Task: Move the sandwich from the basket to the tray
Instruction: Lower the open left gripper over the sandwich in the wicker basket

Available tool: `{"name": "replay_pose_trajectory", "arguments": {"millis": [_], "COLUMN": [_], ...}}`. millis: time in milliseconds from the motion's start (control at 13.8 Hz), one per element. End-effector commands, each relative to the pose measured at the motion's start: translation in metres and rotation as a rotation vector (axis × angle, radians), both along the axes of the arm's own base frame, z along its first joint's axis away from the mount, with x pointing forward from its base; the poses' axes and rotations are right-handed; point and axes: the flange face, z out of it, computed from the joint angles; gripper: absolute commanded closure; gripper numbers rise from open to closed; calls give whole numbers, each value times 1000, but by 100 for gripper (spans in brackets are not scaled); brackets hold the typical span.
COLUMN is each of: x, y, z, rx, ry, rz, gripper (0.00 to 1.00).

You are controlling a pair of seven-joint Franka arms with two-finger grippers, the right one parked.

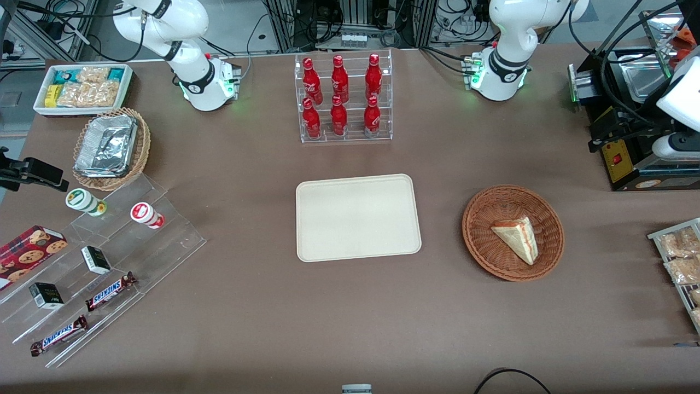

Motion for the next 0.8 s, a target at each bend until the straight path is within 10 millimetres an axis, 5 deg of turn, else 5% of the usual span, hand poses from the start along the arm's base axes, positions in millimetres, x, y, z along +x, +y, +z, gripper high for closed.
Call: {"name": "replay_pose_trajectory", "arguments": {"millis": [0,145,363,726], "x": [-1,13,30,27], "y": [1,2,-7,-12], "z": [5,-18,-90,-196], "rx": [6,16,59,24], "ry": [-27,-8,-15,-102], "rz": [17,20,22,346], "gripper": [0,0,0,0]}}
